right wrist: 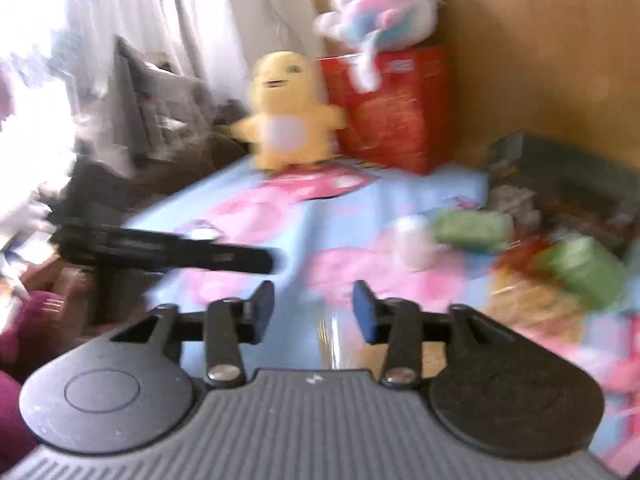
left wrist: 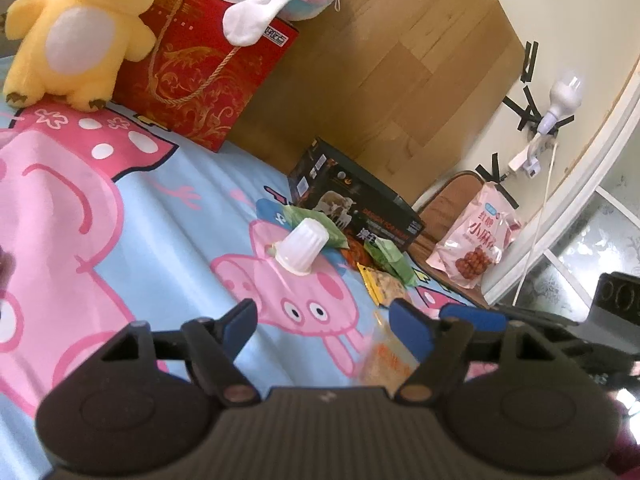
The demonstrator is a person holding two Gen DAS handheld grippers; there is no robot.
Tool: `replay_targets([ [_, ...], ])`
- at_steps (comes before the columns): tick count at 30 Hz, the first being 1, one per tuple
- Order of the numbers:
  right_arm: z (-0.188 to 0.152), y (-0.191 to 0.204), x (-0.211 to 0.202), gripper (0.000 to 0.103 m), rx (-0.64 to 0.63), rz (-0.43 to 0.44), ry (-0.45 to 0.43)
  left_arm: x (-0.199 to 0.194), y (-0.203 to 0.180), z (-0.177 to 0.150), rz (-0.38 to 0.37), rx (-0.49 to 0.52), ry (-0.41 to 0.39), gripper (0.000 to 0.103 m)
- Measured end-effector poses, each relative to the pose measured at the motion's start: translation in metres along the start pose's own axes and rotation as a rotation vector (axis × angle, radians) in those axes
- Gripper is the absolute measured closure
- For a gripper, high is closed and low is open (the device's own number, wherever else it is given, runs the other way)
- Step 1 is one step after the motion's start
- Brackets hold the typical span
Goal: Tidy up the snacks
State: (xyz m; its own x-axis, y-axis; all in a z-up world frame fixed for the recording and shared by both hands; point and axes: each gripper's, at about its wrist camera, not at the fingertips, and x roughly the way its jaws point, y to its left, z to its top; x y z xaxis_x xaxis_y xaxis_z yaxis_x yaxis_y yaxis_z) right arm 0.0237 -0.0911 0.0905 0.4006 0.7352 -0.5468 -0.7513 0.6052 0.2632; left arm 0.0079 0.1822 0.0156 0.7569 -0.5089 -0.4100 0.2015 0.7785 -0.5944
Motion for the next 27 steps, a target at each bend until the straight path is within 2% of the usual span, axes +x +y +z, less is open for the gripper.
replay_targets([
  [3, -0.008, -0.013, -0.009, 0.047, 0.057, -0.060, -0.019, -0.003, 0.000, 0.000, 0.001, 0.005, 0.001, 0.028],
  [7, -0.026, -0.023, -0.017, 0.047, 0.085, -0.139, 0.022, -0.001, -0.005, -0.002, -0.036, 0.001, 0.027, 0.028],
  [10, -0.035, -0.032, -0.021, 0.046, 0.085, -0.162, 0.050, 0.001, -0.017, -0.008, -0.094, 0.023, 0.074, 0.030],
  [12, -0.036, -0.036, -0.023, 0.046, 0.090, -0.166, 0.050, -0.001, -0.029, -0.014, -0.102, 0.054, 0.102, 0.030],
  [14, -0.034, -0.043, -0.016, 0.046, 0.102, -0.151, 0.040, -0.006, -0.037, -0.022, -0.119, 0.069, 0.121, 0.033],
  [18, -0.035, -0.053, -0.002, 0.046, 0.157, -0.117, 0.041, -0.003, -0.048, -0.041, -0.168, 0.033, 0.193, 0.040],
  [22, -0.047, -0.056, 0.002, 0.047, 0.196, -0.038, 0.088, 0.017, -0.051, -0.053, -0.132, 0.019, 0.264, 0.044],
  [25, -0.057, -0.045, -0.014, 0.046, 0.168, 0.055, 0.092, 0.021, -0.045, -0.044, -0.089, 0.009, 0.243, 0.044],
  [27, -0.063, -0.032, -0.026, 0.045, 0.086, 0.063, 0.088, 0.020, -0.043, -0.034, -0.073, 0.011, 0.216, 0.044],
])
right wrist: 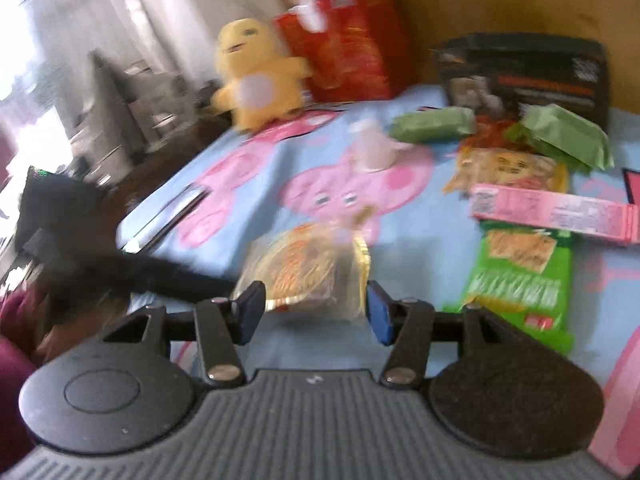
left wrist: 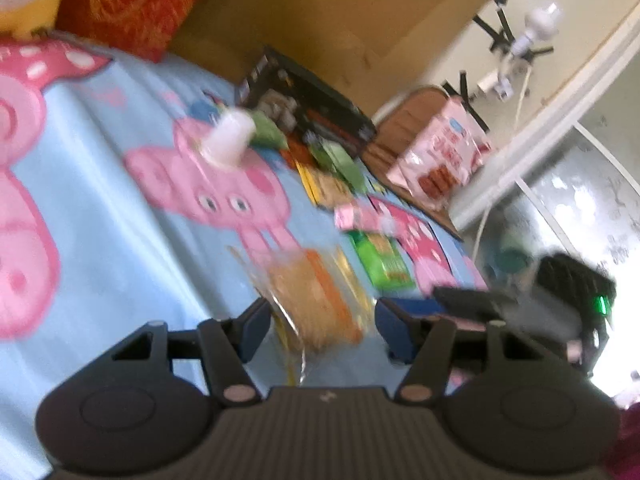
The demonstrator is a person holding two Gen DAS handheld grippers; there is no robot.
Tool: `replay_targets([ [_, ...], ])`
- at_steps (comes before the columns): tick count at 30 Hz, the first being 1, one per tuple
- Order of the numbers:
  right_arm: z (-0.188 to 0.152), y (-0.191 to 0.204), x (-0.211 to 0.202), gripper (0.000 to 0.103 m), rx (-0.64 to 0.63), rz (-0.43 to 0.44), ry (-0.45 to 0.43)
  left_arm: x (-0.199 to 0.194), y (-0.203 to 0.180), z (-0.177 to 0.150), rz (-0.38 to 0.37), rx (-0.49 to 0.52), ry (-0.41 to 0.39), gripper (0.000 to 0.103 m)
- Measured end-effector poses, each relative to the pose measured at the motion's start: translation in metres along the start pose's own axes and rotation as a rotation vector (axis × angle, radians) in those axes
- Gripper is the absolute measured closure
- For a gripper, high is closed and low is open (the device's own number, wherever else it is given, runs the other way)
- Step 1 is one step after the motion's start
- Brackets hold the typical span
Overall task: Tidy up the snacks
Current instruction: 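Carry the cake over the black tin box and open the left tool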
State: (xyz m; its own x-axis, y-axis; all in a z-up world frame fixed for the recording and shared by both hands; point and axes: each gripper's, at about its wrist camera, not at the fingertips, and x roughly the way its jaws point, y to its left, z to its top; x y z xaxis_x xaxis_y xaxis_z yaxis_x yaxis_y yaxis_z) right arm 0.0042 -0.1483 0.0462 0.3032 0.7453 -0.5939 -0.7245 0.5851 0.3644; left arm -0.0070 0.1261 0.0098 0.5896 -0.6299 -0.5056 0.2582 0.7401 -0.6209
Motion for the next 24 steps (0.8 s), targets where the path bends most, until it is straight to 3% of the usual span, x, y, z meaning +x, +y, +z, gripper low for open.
replay_targets([
  [3, -0.009, 0.015, -0.006, 0.033, -0.129, -0.092, 0.011, -0.006, -0.005, 0.007, 0.027, 0.042, -0.021, 0.042],
  [7, -0.012, 0.024, 0.002, 0.032, -0.226, -0.127, 0.038, 0.001, -0.007, 0.004, 0.054, 0.065, 0.013, 0.040],
  [8, -0.012, 0.027, 0.007, 0.032, -0.243, -0.134, 0.042, 0.006, -0.005, 0.001, 0.061, 0.056, 0.032, 0.043],
  [10, -0.009, 0.026, 0.020, 0.033, -0.266, -0.156, 0.051, 0.017, -0.001, -0.005, 0.068, 0.036, 0.077, 0.059],
  [11, -0.008, 0.025, 0.027, 0.033, -0.276, -0.165, 0.057, 0.018, 0.000, -0.007, 0.066, 0.036, 0.070, 0.061],
  [13, -0.007, 0.028, 0.033, 0.046, -0.298, -0.177, 0.036, 0.015, -0.002, -0.006, 0.067, 0.043, 0.063, 0.066],
  [16, -0.001, 0.030, 0.032, 0.053, -0.297, -0.171, 0.026, 0.010, -0.008, 0.005, 0.054, 0.056, 0.034, 0.070],
  [24, 0.045, 0.002, 0.012, 0.061, -0.224, -0.227, -0.116, 0.032, -0.048, 0.078, 0.052, 0.206, -0.033, 0.070],
])
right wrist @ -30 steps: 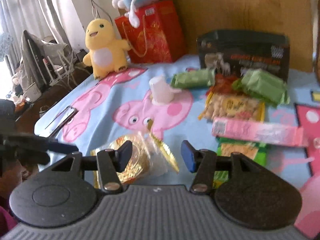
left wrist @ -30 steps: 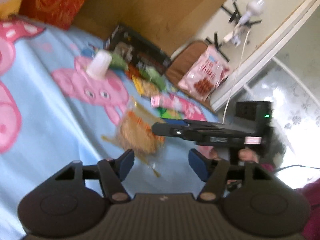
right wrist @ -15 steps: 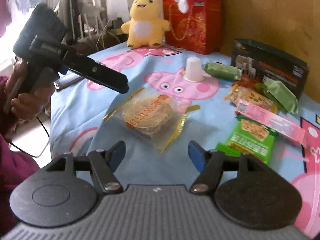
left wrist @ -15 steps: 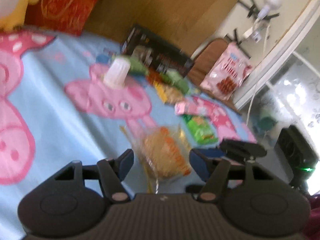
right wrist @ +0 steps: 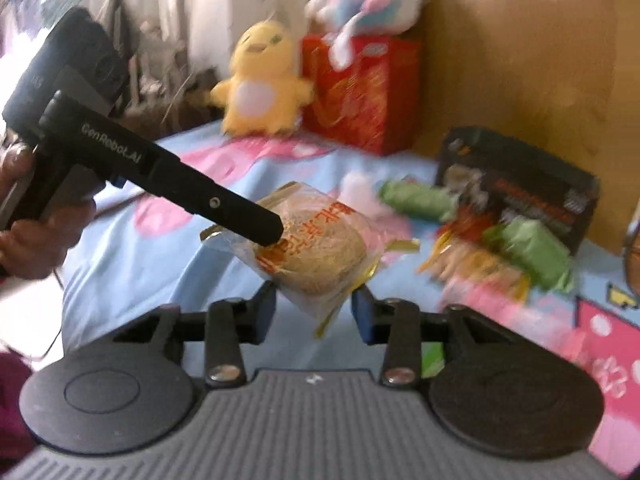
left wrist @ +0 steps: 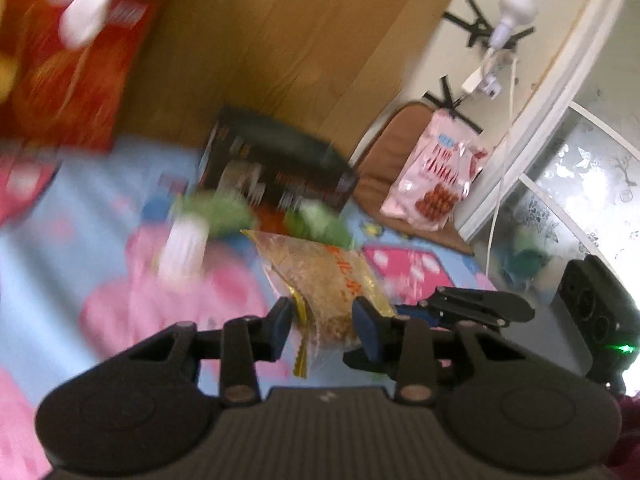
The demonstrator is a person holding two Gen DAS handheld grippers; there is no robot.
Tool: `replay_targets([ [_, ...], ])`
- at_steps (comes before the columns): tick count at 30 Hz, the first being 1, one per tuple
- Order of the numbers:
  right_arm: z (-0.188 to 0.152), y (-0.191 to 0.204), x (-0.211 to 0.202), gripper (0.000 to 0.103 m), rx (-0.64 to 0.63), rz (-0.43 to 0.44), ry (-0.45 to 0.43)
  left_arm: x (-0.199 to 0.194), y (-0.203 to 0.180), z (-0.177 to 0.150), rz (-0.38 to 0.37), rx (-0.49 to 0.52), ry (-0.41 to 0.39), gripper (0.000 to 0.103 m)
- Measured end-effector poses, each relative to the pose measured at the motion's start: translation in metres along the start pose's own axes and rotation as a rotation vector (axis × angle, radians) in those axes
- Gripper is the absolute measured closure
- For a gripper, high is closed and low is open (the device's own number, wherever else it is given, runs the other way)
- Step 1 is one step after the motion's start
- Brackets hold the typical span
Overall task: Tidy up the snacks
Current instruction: 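Carry the cake over the black tin box and open the left tool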
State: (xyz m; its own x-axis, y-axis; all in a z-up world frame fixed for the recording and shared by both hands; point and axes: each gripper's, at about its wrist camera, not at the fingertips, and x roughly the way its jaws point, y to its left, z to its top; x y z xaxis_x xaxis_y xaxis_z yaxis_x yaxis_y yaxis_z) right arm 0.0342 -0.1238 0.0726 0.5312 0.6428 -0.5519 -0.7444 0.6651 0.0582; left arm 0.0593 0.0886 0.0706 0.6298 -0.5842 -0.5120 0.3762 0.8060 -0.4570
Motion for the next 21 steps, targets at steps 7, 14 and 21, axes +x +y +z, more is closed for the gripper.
replay_targets([
  [7, 0.055, -0.063, 0.016, 0.061, 0.031, -0.133, -0.091, 0.053, -0.007, 0.090, -0.001, 0.089, -0.059, 0.069],
  [14, 0.100, -0.135, 0.065, 0.059, 0.090, -0.200, -0.079, 0.122, 0.013, 0.150, 0.053, 0.105, -0.053, 0.038],
  [21, 0.080, -0.171, 0.072, 0.052, 0.184, -0.226, -0.047, 0.075, 0.046, 0.130, 0.122, 0.060, -0.119, 0.040],
])
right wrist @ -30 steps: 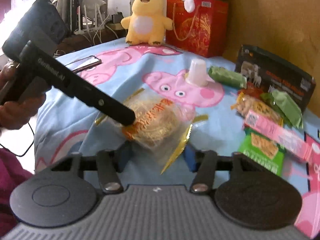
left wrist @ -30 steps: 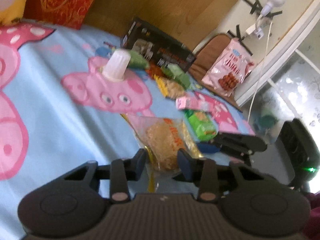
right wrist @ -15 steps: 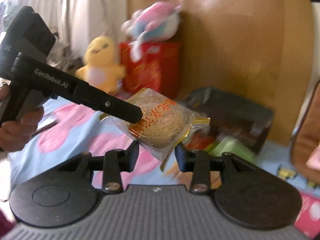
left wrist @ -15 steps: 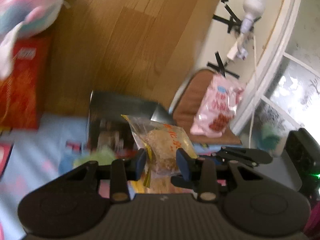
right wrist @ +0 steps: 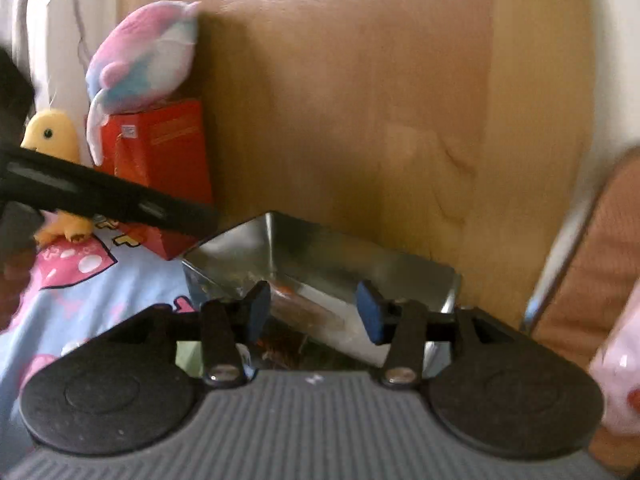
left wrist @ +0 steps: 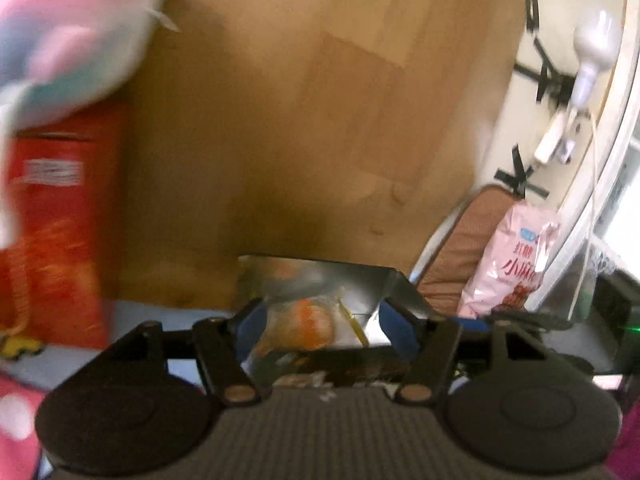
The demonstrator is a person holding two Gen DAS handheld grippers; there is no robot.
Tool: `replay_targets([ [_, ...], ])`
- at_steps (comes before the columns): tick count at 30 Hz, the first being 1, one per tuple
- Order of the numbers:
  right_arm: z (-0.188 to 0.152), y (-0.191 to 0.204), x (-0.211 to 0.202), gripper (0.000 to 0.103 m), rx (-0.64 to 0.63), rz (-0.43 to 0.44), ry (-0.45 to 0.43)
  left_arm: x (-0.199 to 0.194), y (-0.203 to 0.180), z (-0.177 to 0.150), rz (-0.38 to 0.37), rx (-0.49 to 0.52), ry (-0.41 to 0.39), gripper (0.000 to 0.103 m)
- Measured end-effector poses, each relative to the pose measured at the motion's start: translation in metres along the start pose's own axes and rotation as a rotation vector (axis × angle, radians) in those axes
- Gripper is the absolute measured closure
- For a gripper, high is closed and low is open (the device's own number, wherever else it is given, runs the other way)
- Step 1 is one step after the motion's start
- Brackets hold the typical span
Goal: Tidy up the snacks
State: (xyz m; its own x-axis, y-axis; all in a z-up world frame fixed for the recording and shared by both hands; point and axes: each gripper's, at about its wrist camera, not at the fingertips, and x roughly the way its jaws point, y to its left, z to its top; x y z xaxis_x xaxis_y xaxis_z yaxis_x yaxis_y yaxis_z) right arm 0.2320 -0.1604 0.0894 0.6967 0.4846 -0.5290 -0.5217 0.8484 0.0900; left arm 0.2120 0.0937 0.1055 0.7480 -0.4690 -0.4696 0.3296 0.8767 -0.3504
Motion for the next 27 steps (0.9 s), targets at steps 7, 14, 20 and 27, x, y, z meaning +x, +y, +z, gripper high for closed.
replay_targets([
  [7, -0.014, 0.027, 0.001, 0.052, 0.062, 0.231, 0.094, -0.057, 0.022, -0.040, 0.072, -0.109, -0.021, 0.040],
  [14, -0.023, 0.083, 0.009, 0.052, -0.082, 0.361, 0.148, -0.086, 0.039, -0.090, 0.090, -0.221, -0.023, 0.040],
  [20, -0.026, 0.136, 0.031, 0.052, -0.255, 0.364, 0.180, -0.088, 0.063, -0.106, 0.085, -0.334, -0.040, 0.040],
  [27, -0.021, 0.132, 0.047, 0.072, -0.139, 0.383, 0.223, -0.091, 0.066, -0.111, 0.061, -0.334, -0.038, 0.040],
])
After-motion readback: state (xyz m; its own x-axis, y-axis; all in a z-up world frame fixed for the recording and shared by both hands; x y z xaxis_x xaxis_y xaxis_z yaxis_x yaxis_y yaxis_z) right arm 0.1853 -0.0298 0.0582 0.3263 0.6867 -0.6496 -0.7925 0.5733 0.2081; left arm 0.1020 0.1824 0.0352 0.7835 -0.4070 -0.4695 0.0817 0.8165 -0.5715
